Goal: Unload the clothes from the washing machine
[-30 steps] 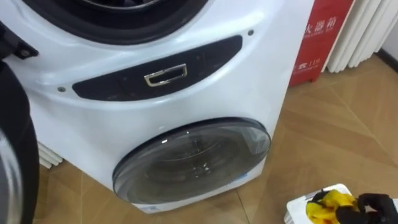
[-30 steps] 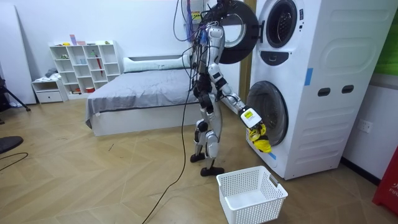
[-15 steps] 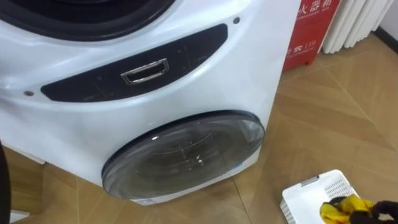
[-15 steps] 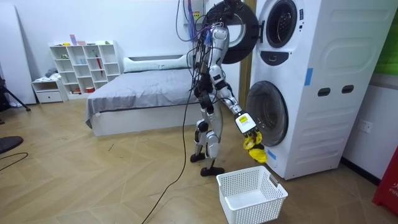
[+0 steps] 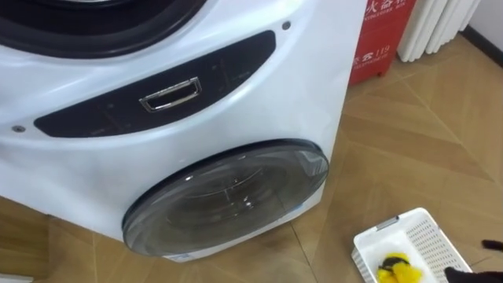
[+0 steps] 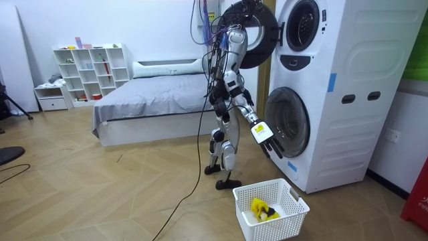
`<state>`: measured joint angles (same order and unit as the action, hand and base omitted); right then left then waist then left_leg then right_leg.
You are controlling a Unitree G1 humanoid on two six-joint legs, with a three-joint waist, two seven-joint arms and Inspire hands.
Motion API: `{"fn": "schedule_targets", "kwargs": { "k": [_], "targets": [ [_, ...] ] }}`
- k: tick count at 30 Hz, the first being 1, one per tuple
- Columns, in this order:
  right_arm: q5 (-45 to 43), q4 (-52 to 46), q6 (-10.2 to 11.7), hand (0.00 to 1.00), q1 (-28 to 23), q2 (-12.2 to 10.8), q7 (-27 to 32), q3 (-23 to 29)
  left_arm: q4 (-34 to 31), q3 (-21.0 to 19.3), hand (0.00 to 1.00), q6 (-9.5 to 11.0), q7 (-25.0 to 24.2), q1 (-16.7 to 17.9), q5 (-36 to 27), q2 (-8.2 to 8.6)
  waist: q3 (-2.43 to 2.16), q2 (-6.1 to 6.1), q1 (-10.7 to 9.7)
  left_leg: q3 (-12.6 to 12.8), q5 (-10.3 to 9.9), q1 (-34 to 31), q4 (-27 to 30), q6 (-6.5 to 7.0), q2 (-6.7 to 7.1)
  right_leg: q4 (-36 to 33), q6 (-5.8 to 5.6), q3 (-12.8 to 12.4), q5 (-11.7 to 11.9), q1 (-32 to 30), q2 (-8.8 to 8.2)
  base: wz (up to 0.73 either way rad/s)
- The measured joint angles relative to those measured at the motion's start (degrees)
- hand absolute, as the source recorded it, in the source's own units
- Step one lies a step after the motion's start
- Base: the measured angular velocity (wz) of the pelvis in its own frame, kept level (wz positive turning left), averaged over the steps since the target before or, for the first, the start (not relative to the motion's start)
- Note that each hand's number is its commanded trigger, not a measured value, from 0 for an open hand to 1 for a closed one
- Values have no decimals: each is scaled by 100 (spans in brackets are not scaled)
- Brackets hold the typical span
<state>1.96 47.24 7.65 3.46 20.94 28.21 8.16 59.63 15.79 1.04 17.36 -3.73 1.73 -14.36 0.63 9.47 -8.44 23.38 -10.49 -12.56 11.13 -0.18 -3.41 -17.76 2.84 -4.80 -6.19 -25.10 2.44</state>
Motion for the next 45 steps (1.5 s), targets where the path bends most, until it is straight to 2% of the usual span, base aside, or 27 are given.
{"fn": "schedule_targets", "kwargs": {
  "k": [10, 16, 19, 20, 21, 22, 23, 25, 27, 28, 29, 30, 33, 35, 37, 39, 42, 45],
  "targets": [
    [3, -48, 58, 0, 0, 0, -9, 16, -3, -1, 0, 94, 2, 82, 2, 16, -11, 15, 3, 10, 0, 8, 0, 0, -4, -8, 2, 9, -1, 3, 1, 0],
    [231, -86, 114, 0, -66, 1, -53, 27, -127, -34, 0, 162, -4, 288, -53, 16, -8, 7, 16, -64, 0, 132, -22, -1, -8, -8, 8, 33, -6, 164, 2, 2],
    [368, -68, 131, 0, -187, 0, -141, 22, -237, -154, 0, 221, -43, 450, -102, 16, -1, -37, 13, -79, 0, 326, -39, -1, -5, 10, 7, 73, -56, 372, -16, 8],
    [474, 21, 170, 0, -321, -2, -239, 19, -239, -207, 0, 254, -63, 495, -96, 16, 16, -84, -26, -122, 0, 431, -52, -1, -4, 27, 11, 151, -102, 515, -36, 33],
    [528, 179, 180, 0, -463, -21, -388, 10, -231, -285, 0, 318, -68, 586, -52, 15, 28, -189, -37, -219, 1, 570, -106, -3, 1, 58, 22, 207, -147, 665, -39, 34],
    [564, 226, 178, 0, -535, -41, -464, 10, -230, -350, 0, 335, -74, 650, 46, 15, 13, -197, -21, -257, 4, 643, -132, -8, -2, 84, 34, 250, -159, 747, -39, 29],
    [668, 343, 181, 0, -687, -95, -605, 2, -240, -476, 0, 378, -86, 789, 169, 9, 13, -281, -37, -369, 8, 759, -154, -15, -6, 133, 51, 337, -191, 910, -46, 32],
    [819, 671, 134, 0, -888, -202, -820, -80, -245, -564, 0, 377, -87, 969, 173, -1, -32, -387, -30, -532, 7, 899, -155, -17, -4, 134, 63, 423, -266, 1103, -56, 33],
    [1050, 1210, -13, 0, -1028, -434, -1155, -108, -199, -675, 0, 324, -147, 1205, 306, 37, -53, -558, 26, -674, 6, 1085, -166, -18, -29, 249, 88, 620, -288, 1431, -75, 36],
    [1147, 1404, -38, 0, -1039, -479, -1238, -132, -174, -682, 0, 312, -161, 1241, 346, 47, -43, -598, 29, -735, 6, 1147, -175, -19, -31, 300, 94, 676, -293, 1544, -79, 49],
    [1312, 1745, -161, 0, -1074, -583, -1388, -144, -156, -717, 0, 296, -172, 1306, 488, 61, -36, -695, 76, -845, 3, 1250, -175, -23, -32, 381, 99, 763, -313, 1722, -87, 49],
    [1414, 1918, -265, 0, -1127, -674, -1519, -158, -148, -796, 0, 293, -175, 1360, 567, 88, -59, -749, 111, -920, -2, 1319, -177, -31, -37, 473, 99, 843, -314, 1861, -94, 46],
    [1423, 2149, -356, 0, -1089, -799, -1843, -279, 128, -914, 0, 204, -184, 1383, 575, 200, -58, -818, 138, -983, -16, 1481, -180, -54, -27, 634, 78, 1000, -335, 2113, -132, 28],
    [1401, 2303, -400, 0, -992, -867, -2026, -416, 244, -918, 0, 146, -204, 1368, 571, 225, -49, -848, 255, -1041, -19, 1602, -200, -59, -17, 718, 64, 1026, -335, 2278, -133, 13],
    [1389, 2367, -405, 0, -956, -996, -2198, -472, 244, -974, 0, 126, -205, 1366, 573, 238, -28, -904, 270, -1108, -25, 1707, -207, -69, -13, 762, 63, 1115, -336, 2460, -137, 26],
    [1328, 2371, -408, 0, -914, -1174, -2398, -479, 254, -1139, 0, 93, -191, 1370, 564, 324, -23, -941, 380, -1122, -26, 1831, -250, -70, -16, 820, 64, 1140, -338, 2602, -124, 8],
    [1244, 2363, -449, 0, -855, -1230, -2626, -663, 248, -1144, 0, 83, -178, 1372, 564, 424, -25, -947, 416, -1281, -28, 1833, -253, -72, -4, 826, 63, 1148, -340, 2628, -130, 5],
    [1064, 2369, -527, 0, -795, -1259, -2779, -702, 242, -1144, 0, 83, -178, 1418, 567, 428, -24, -967, 413, -1281, -28, 1834, -253, -72, -6, 822, 63, 1145, -340, 2645, -129, 0]
  ]
}}
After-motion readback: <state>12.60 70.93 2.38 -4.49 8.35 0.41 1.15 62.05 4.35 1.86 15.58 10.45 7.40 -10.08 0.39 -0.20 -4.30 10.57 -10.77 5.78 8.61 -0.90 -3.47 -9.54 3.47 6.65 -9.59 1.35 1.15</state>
